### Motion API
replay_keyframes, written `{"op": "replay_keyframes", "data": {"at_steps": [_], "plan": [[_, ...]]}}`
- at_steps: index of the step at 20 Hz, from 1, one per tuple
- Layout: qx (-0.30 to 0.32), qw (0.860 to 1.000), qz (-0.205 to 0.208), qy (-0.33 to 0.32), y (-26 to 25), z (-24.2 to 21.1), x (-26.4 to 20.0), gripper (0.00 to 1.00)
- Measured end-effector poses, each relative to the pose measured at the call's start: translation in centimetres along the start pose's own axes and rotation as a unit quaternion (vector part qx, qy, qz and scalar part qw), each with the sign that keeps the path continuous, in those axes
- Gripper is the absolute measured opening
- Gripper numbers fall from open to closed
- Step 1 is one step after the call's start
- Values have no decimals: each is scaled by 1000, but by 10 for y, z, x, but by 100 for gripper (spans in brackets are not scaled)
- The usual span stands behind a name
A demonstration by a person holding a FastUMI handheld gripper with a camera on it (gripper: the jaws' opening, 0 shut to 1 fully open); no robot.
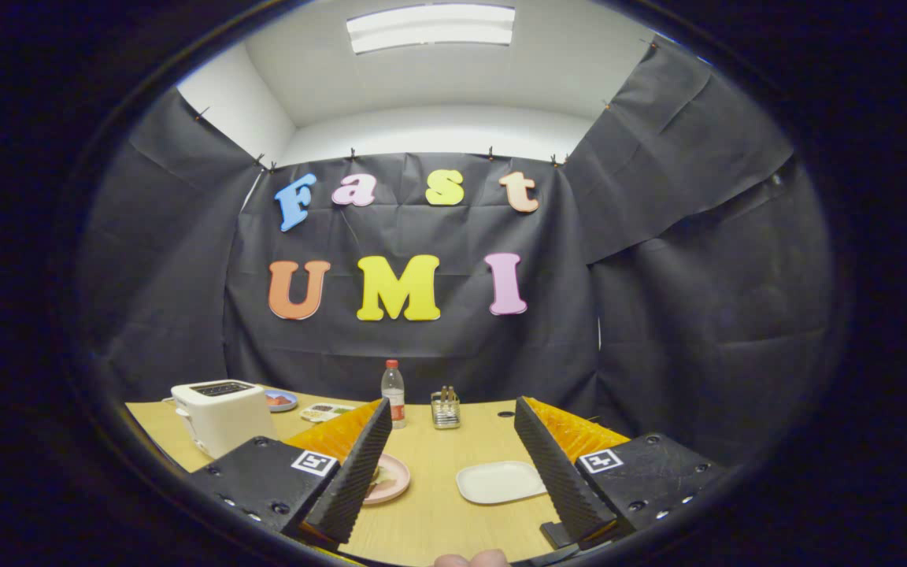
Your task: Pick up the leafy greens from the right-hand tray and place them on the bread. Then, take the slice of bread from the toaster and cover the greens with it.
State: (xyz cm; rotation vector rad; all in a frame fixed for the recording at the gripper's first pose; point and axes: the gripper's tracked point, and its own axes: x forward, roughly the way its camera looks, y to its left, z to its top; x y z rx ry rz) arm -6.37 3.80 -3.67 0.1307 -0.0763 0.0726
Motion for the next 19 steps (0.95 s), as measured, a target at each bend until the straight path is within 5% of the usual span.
{"op": "replay_keyframes", "data": {"at_steps": [19], "plan": [[-24, 999, 31, 2, 37, 7, 8, 95]]}}
